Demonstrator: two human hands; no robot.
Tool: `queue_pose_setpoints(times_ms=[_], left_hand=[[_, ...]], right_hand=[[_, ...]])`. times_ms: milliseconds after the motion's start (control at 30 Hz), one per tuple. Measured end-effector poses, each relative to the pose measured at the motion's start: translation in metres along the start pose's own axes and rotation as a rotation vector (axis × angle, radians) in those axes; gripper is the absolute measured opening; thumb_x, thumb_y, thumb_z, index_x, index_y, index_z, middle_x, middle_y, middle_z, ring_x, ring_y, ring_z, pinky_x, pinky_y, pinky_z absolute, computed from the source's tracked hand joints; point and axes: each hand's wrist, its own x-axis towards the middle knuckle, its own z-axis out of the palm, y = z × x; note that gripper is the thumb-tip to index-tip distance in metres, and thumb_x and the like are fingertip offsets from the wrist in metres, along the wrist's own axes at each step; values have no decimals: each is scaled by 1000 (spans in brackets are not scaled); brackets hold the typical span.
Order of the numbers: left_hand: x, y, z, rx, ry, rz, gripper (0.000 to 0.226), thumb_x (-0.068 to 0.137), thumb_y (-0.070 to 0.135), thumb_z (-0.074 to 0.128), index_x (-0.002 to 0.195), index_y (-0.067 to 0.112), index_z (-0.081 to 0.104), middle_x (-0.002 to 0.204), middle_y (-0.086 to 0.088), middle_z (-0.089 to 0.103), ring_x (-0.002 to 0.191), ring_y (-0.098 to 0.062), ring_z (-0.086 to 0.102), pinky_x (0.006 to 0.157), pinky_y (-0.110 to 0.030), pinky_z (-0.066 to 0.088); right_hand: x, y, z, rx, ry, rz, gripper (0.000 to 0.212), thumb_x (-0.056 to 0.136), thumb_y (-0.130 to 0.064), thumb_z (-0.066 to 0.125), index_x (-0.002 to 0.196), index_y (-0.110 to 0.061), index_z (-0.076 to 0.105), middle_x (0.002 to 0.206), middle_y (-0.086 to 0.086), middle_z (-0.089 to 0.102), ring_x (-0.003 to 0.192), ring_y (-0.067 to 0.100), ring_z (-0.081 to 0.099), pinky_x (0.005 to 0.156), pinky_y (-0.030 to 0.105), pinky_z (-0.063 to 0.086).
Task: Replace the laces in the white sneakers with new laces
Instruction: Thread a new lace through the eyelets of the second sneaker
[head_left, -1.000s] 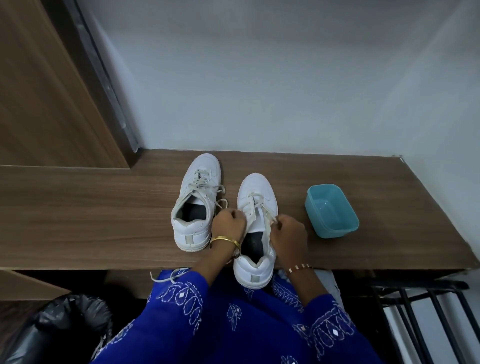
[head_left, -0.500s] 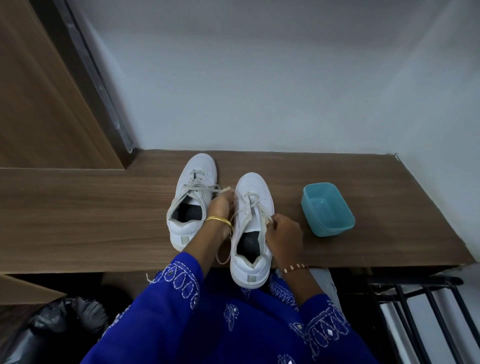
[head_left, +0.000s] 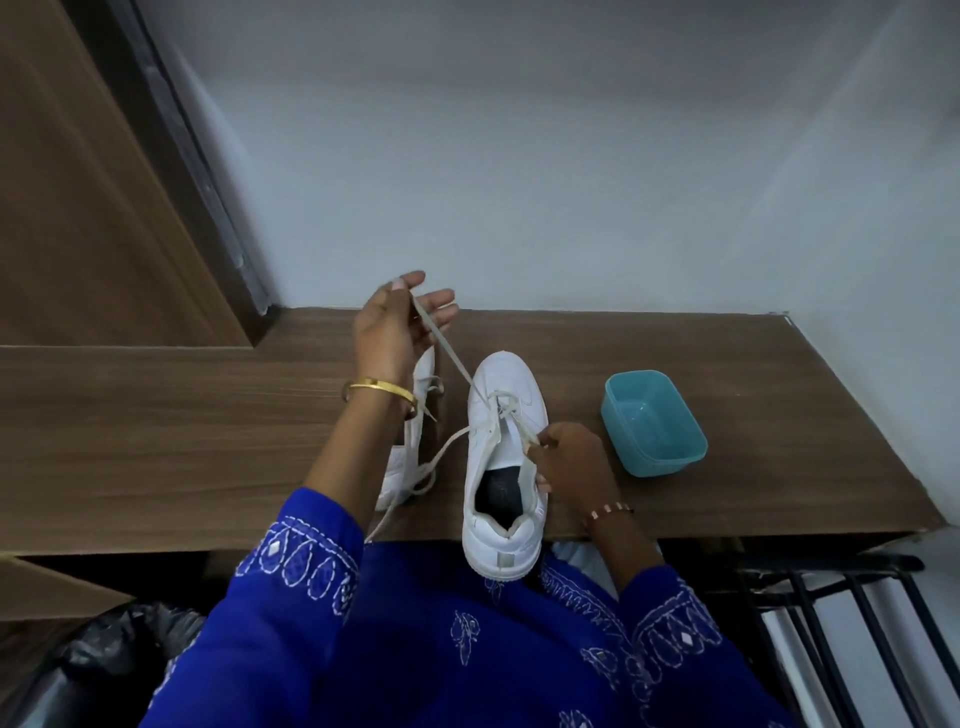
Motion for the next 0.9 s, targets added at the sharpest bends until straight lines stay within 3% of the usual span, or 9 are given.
queue_pose_setpoints(times_ms=[133,267,333,400,533,633,767,833,900], left_hand=[[-8,22,8,49,-164,-53,31,102,23,29,92,15,57,62,4,69,54,-12,65,60,-24,55],[-18,26,14,207,-425,-225,34,101,22,29,82,12,55,54,4,61,40,-11,54,44,-20,46],[-20,24,14,213,-537,-284,36,100,21,28,75,11,52,51,3,53,36,-12,48,41,-18,39],[-20,22,13,198,-616,-338,40,99,20,27,68,11,52,49,1,48,34,-13,43,38,-18,33],[-18,21,6,222,-699,-404,49,97,19,29,58,14,59,48,-1,46,34,-12,41,37,-18,34],[-16,24,1,237,-674,-419,52,96,21,29,55,17,60,46,2,45,33,-9,38,37,-16,31],[-11,29,-14,144,-494,-355,56,96,22,31,44,20,52,41,7,34,32,-6,29,36,-15,24],[-6,30,-26,80,-353,-302,56,95,24,33,40,21,47,39,8,30,32,-6,26,37,-17,21],[1,27,-38,127,-197,-261,56,95,24,35,40,21,43,36,8,28,30,-7,25,36,-17,20]], right_hand=[[8,-16,-11,11,-28,-52,15,86,-14,57,85,-2,66,87,11,68,76,18,58,72,28,47],[13,-48,-23,146,54,-260,28,89,-6,53,115,-11,62,108,0,61,96,12,57,75,14,37],[14,-65,-25,191,-15,-359,36,89,-2,52,121,-17,59,115,5,61,86,19,59,71,17,44],[14,-77,-25,242,-87,-415,33,87,3,50,107,-21,61,102,8,65,77,28,59,72,32,48],[11,-83,-23,360,-122,-426,37,85,2,56,67,-30,51,65,-17,62,81,19,62,85,34,47],[12,-76,-24,360,-89,-439,32,90,-4,55,69,-28,56,69,-17,60,67,-7,57,72,19,46],[19,-53,-45,484,30,-267,22,91,-25,58,70,-24,63,77,6,69,63,20,58,63,35,46],[20,-40,-63,606,4,-231,25,94,-26,53,70,-18,59,69,-3,69,64,9,61,65,23,48],[22,-28,-74,680,-93,-243,30,96,-25,47,68,-14,53,51,-4,60,55,6,58,70,28,49]])
